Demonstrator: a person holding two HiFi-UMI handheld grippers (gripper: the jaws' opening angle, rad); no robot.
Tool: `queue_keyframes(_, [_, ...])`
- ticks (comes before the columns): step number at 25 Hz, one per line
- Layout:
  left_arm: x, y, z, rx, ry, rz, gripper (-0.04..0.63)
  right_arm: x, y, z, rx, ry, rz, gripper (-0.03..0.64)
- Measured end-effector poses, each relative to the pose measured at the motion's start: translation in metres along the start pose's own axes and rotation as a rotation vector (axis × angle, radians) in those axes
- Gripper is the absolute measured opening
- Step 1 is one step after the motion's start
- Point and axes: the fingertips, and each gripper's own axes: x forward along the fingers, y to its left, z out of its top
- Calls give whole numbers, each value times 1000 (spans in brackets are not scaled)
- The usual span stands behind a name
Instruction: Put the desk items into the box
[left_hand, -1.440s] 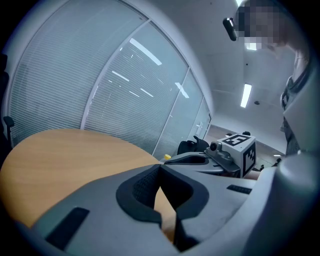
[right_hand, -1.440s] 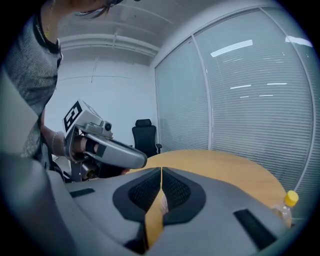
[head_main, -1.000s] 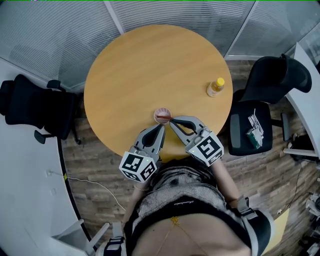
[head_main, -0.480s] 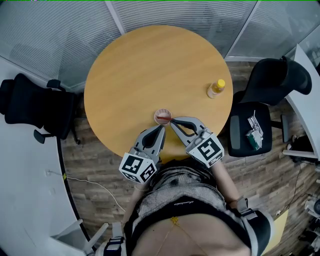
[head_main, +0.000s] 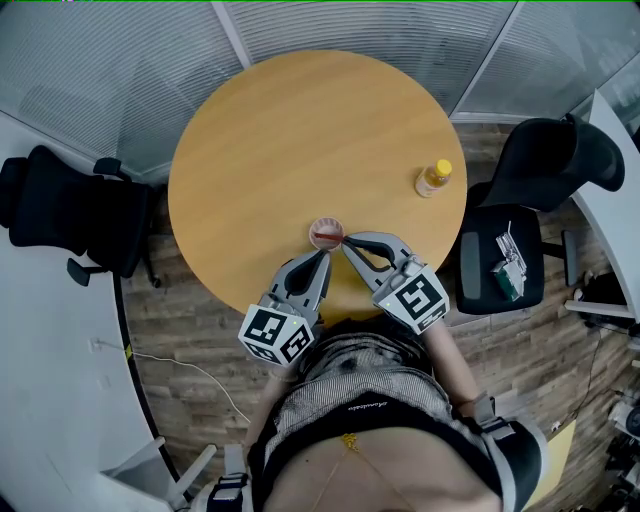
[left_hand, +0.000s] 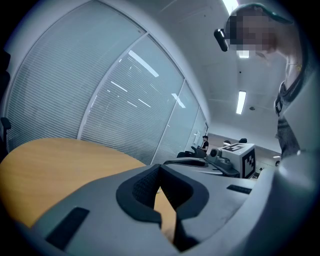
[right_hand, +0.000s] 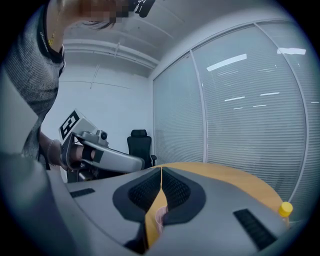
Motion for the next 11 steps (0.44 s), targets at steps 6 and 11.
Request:
queue_keyframes(6, [0,1,-3,1,7,6,18,1,1,-3,-6,5,3,26])
queue_keyframes(11, [2,3,-5,0,8,4,18,2,-3,-6,-15,16,-1,26])
